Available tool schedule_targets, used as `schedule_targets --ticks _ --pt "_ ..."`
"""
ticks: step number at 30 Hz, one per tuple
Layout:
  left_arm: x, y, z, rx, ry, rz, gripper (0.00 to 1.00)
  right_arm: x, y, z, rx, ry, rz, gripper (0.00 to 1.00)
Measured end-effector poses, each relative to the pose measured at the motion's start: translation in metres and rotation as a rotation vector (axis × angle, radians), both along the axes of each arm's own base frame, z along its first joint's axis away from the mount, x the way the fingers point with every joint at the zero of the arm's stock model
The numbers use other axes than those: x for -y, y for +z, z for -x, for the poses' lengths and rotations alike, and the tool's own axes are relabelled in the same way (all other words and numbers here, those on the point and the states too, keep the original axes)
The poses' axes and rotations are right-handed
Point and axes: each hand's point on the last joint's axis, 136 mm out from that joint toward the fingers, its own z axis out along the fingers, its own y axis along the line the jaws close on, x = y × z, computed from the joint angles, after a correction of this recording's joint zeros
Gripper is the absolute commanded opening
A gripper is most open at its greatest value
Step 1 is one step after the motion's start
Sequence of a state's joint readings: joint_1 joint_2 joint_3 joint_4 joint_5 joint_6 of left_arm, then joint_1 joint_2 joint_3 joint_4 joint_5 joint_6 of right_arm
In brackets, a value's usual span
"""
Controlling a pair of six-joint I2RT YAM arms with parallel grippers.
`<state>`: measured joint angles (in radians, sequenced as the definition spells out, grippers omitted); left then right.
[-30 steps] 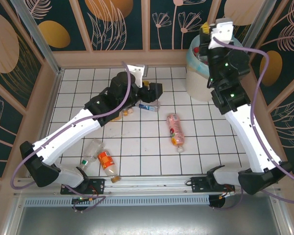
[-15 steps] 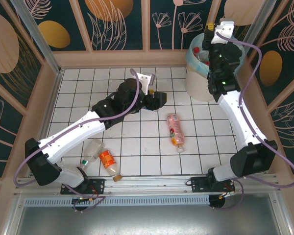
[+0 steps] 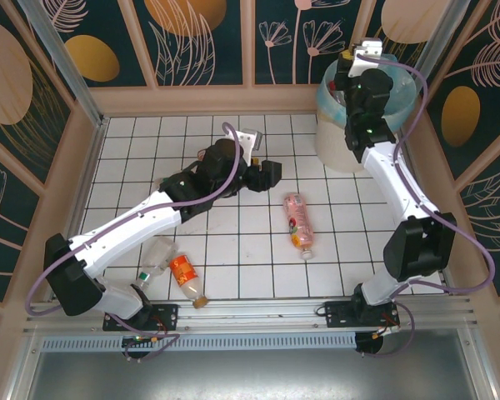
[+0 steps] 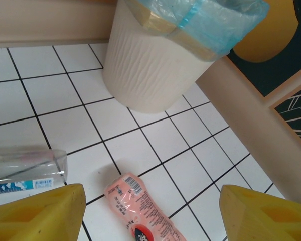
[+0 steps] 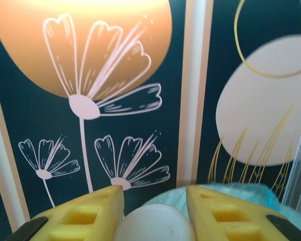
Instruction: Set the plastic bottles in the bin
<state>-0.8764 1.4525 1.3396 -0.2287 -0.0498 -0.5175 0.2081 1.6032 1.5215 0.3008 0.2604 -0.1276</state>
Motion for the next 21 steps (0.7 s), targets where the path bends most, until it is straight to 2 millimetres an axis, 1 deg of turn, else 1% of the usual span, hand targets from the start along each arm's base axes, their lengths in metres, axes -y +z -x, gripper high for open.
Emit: schedule_targets --ticks 1,4,6,13,15,17,21 --pt "0.0 -0.001 0.0 -0.001 0.0 -0.001 0.72 0.002 -0.006 -0.003 -0.019 -0.004 -0.012 0.2" --pt "0.001 -0.002 -0.001 -0.005 0.001 -0.001 0.72 0.006 -0.025 -0.009 -0.081 -0.009 -0.044 0.22" --pt "0.001 -0.003 -0.001 -0.006 0.001 -0.003 0.72 0.006 -0.034 -0.009 -0.113 -0.011 -0.06 0.23" --pt "-0.001 -0.016 0.0 -0.027 0.009 -0.015 0.72 0.012 -0.044 -0.007 -0.166 -0.046 -0.104 0.26" --pt "-0.002 -0.02 0.001 -0.034 0.012 -0.019 0.72 0.016 -0.049 -0.004 -0.182 -0.063 -0.119 0.29" --pt "-0.004 -0.023 0.001 -0.037 0.015 -0.024 0.72 0.019 -0.053 0.0 -0.194 -0.079 -0.131 0.35" --pt "-0.007 -0.027 0.003 -0.043 0.019 -0.027 0.72 0.024 -0.064 0.003 -0.217 -0.105 -0.147 0.43"
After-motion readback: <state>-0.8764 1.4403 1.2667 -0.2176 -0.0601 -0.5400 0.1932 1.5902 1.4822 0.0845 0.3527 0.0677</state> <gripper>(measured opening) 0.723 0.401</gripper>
